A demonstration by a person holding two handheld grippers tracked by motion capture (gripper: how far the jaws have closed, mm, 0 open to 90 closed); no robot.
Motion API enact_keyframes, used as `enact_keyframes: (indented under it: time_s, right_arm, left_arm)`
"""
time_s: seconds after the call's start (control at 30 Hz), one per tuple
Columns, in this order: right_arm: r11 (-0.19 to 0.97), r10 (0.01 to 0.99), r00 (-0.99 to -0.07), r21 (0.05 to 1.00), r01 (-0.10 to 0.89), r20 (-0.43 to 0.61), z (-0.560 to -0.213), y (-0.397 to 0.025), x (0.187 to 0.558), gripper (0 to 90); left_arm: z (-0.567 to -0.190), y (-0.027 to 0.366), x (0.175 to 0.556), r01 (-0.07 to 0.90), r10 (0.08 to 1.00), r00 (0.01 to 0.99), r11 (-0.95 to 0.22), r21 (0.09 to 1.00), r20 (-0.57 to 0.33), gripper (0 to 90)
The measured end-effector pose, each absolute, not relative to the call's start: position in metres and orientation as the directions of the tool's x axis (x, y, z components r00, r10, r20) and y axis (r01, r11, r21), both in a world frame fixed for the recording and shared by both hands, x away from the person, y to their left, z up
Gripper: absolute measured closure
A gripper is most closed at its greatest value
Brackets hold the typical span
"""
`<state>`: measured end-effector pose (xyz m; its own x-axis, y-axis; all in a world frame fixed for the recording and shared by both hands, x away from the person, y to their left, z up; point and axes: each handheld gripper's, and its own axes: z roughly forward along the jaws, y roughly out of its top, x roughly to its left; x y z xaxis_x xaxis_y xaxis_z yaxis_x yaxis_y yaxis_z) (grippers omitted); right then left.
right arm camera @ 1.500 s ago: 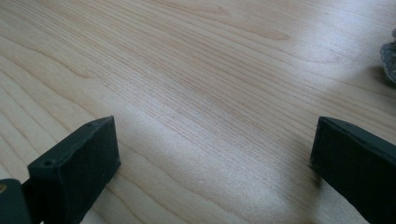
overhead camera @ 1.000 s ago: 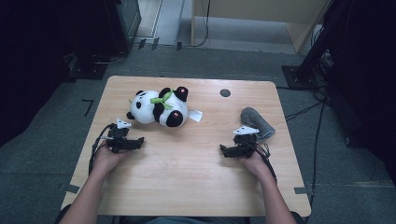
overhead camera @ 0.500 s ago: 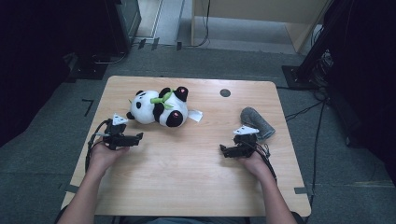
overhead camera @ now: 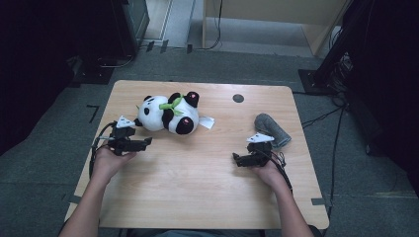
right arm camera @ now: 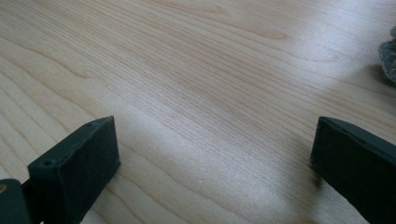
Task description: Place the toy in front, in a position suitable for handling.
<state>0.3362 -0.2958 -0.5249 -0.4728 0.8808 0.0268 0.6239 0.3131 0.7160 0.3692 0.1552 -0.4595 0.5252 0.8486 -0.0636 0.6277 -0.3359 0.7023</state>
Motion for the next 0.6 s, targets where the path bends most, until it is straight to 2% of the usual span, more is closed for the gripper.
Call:
enact_keyframes:
  time_s: [0.6]
  right_arm:
    - [0.288, 0.9, -0.435, 0.71, 0.642, 0.028, -0.525, -0.294, 0.333, 0.0]
  left_arm:
    - [-0.434, 0.139, 0.384, 0.598, 0.807, 0.58, -0.328, 0.731, -0.112, 23.3]
